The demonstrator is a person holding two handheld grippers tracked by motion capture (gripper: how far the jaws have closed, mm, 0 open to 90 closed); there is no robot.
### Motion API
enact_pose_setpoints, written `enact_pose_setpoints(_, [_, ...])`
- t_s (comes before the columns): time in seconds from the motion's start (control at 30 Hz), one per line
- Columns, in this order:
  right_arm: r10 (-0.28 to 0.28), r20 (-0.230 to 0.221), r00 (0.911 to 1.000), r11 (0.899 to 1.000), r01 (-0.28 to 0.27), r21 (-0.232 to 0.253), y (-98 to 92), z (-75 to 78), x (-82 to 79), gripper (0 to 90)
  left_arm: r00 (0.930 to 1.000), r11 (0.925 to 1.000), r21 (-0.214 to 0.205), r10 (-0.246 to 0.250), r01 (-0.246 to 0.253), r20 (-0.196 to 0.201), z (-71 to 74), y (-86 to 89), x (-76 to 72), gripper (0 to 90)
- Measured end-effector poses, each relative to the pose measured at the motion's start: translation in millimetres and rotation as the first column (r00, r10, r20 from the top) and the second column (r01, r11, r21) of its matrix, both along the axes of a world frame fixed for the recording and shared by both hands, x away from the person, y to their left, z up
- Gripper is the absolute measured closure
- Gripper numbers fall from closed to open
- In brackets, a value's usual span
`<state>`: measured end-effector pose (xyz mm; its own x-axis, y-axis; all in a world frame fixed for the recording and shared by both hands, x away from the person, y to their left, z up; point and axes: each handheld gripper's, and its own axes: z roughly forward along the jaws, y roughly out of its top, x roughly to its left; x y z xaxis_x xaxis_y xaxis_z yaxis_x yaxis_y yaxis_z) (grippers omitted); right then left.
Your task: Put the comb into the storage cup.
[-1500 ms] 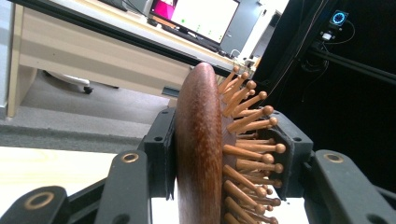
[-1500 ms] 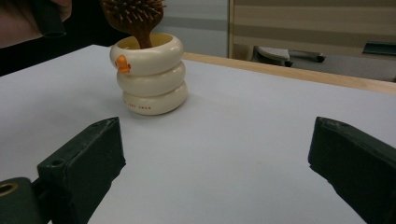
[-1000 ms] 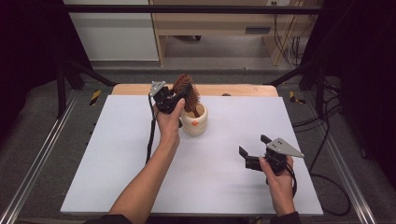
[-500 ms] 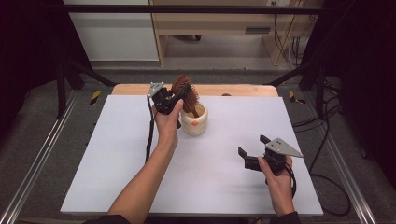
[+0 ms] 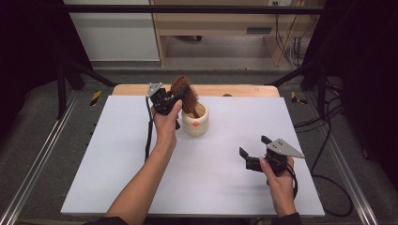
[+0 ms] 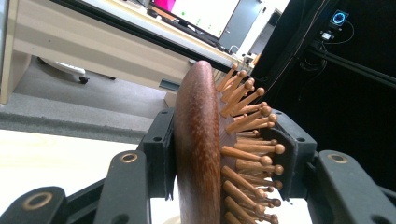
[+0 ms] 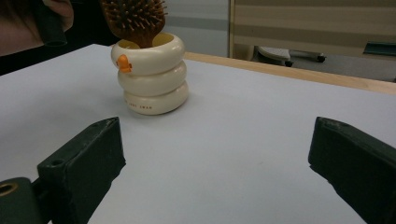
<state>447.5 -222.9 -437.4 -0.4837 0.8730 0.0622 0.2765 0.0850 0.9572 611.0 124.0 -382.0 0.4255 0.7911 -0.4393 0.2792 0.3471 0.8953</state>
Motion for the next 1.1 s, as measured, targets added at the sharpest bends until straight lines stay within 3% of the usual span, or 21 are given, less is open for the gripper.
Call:
enact_pose_setpoints(0.67, [0.004, -0.001, 1.0, 1.0, -0.004, -0.002, 0.3, -0.3, 0.6, 3.8, 1.0, 0.9999, 0.012, 0.003, -0.003, 0.005, -1.1, 1.2, 0.7, 47.7])
enact_pose_setpoints(1.1, [0.003, -0.003, 1.0, 1.0, -0.003, -0.005, 0.9, -0.8, 1.2, 3.8, 0.9997, 0.9999, 0.0, 0.017, -0.017, -0.019, -4.6, 9.0, 2.5, 45.9])
